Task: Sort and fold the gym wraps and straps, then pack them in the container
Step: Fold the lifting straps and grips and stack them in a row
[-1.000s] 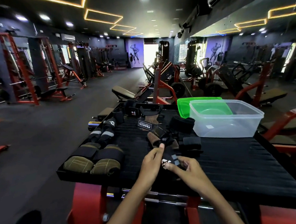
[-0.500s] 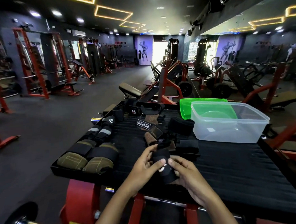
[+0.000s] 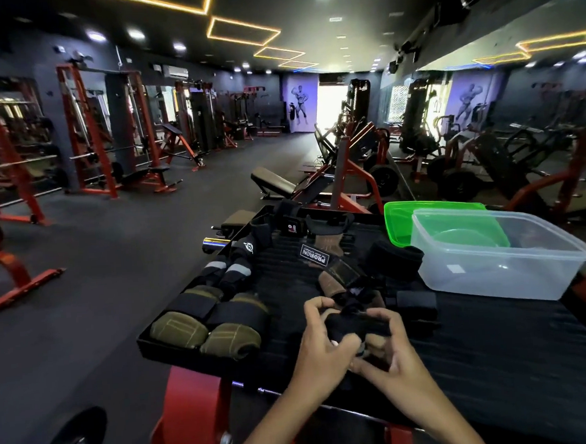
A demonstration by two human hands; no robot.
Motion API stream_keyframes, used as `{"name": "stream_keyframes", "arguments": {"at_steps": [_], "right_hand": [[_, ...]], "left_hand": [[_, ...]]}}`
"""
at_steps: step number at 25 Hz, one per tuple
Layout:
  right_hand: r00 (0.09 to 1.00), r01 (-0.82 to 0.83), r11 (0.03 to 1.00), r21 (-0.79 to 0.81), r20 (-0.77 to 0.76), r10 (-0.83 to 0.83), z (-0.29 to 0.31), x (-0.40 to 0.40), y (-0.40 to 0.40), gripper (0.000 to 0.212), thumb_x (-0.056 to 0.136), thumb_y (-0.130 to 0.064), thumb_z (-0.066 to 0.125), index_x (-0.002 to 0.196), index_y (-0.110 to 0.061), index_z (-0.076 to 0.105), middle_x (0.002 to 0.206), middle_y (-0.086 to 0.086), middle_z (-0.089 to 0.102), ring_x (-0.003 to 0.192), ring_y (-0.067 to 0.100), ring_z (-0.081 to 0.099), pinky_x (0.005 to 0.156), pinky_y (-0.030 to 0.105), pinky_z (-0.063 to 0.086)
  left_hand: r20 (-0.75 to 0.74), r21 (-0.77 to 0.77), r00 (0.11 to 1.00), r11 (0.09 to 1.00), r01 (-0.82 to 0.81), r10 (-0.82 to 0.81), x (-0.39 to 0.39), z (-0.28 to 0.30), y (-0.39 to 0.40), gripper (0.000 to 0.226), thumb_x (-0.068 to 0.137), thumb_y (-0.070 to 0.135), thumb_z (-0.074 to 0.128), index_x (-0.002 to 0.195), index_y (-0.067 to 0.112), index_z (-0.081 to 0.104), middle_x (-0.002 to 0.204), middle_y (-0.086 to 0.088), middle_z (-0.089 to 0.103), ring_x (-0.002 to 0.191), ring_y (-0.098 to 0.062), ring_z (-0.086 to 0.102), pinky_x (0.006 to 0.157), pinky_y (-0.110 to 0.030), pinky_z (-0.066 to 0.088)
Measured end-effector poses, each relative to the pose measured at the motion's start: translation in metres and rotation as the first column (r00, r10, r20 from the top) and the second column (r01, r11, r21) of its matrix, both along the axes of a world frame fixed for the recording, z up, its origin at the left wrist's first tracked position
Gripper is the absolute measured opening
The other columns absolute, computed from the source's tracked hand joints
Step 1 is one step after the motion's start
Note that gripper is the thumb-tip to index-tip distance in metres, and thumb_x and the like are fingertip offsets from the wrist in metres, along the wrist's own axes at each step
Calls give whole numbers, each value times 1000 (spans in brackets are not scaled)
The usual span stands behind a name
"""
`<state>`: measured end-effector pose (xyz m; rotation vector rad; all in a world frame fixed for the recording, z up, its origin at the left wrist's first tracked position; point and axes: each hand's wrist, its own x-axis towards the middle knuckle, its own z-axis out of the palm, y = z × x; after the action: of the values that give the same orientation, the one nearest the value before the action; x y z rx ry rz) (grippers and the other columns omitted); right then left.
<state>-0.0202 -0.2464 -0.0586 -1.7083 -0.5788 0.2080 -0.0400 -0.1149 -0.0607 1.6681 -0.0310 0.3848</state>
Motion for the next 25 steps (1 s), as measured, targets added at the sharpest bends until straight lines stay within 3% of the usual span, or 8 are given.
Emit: {"name": "stream_keyframes", "arguments": {"at_steps": [4,9,13,15,18,20,22,25], "right_hand": [[999,-35,997,62,-20,36,22,3,27,59,79,7,66,120,-25,38,90,-2,74,88,8,68,73,18,51],[991,-41,994,98,-125,53,40,22,76,45,80,-3,67,113,-25,45,88,-7,73,78,3,66,65,20,50],[940,102,985,137,-337,-50,49,76,126,20,89,-16,60,99,-13,42,82,3,60,59,8,57,50,27,53],[921,116,990,79,-382,-77,53,106,151,21,92,-22,57,92,-15,37,82,6,50,62,12,50,48,29,54],[917,118,991,-61,-376,-132,52,148,186,16,94,-22,53,93,-14,39,80,4,52,61,12,54,47,28,52],[917,130,981,-147,-359,-175,48,172,205,11,96,-20,51,97,-9,47,72,4,54,48,9,55,48,29,50],[919,125,966,-225,-342,-198,36,190,228,14,95,-19,52,101,-7,52,77,8,56,49,13,56,50,29,50],[905,130,962,-242,-367,-215,13,192,251,19,92,-20,56,77,-11,48,77,13,54,60,20,53,57,29,50]], "left_hand": [[12,177,986,971,162,-166,1,14,44,54,69,50,54,116,40,29,117,11,53,104,-2,55,94,-24,45],[-35,510,958,819,263,-285,17,46,120,55,89,43,55,127,50,16,127,30,35,122,4,42,105,-18,34],[120,722,993,686,-94,10,54,51,197,56,90,40,56,138,22,33,132,10,44,109,-7,56,102,-26,37],[164,771,974,596,-225,155,72,34,220,53,90,30,56,136,11,35,134,-3,46,121,-20,49,105,-30,32],[87,771,955,588,-244,282,86,11,227,55,90,21,49,139,9,29,139,-5,40,129,-23,39,107,-35,29],[142,797,951,538,-273,273,92,5,226,55,90,17,45,142,11,26,143,-3,36,133,-19,35,110,-32,25],[161,781,950,555,-287,266,95,4,228,55,91,14,43,143,12,25,144,-1,36,134,-17,34,112,-30,23],[140,777,949,562,-282,283,95,2,226,56,91,16,44,143,11,24,141,-1,38,131,-17,36,111,-29,23]]}}
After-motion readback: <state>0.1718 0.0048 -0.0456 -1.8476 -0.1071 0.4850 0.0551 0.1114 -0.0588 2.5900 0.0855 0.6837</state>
